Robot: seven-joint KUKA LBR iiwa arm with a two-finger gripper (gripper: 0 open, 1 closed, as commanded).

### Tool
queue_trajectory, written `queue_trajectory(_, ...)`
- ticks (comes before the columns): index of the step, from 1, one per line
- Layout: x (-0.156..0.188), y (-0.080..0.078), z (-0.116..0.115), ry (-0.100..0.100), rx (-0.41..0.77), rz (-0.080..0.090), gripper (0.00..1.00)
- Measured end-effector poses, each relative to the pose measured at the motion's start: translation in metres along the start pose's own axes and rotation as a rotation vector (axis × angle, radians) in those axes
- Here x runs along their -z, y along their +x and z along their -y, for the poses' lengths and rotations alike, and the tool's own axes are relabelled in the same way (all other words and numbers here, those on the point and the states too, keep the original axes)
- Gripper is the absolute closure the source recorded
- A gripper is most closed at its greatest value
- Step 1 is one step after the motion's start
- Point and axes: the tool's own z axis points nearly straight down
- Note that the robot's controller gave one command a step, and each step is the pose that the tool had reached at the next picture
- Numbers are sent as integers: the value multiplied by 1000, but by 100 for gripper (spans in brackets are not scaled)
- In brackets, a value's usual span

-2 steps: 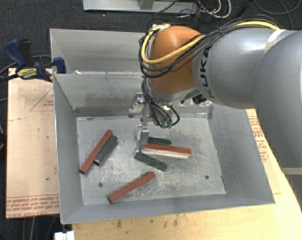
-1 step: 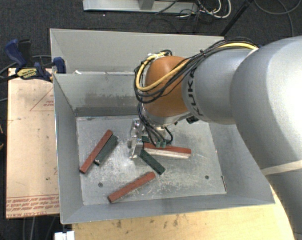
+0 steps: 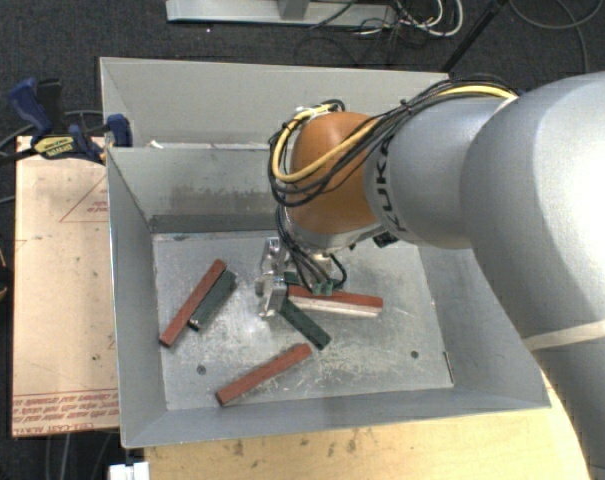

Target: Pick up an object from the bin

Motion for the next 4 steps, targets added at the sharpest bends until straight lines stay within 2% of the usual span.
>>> queue_trajectory(1, 30, 22, 10, 4, 63, -22, 100)
queue_trajectory(2, 89, 15, 12, 4, 61, -22, 100)
queue_trajectory(3, 119, 13, 10, 2, 60, -9, 100)
queue_trajectory(4, 81, -6, 26, 2, 154, -18, 0)
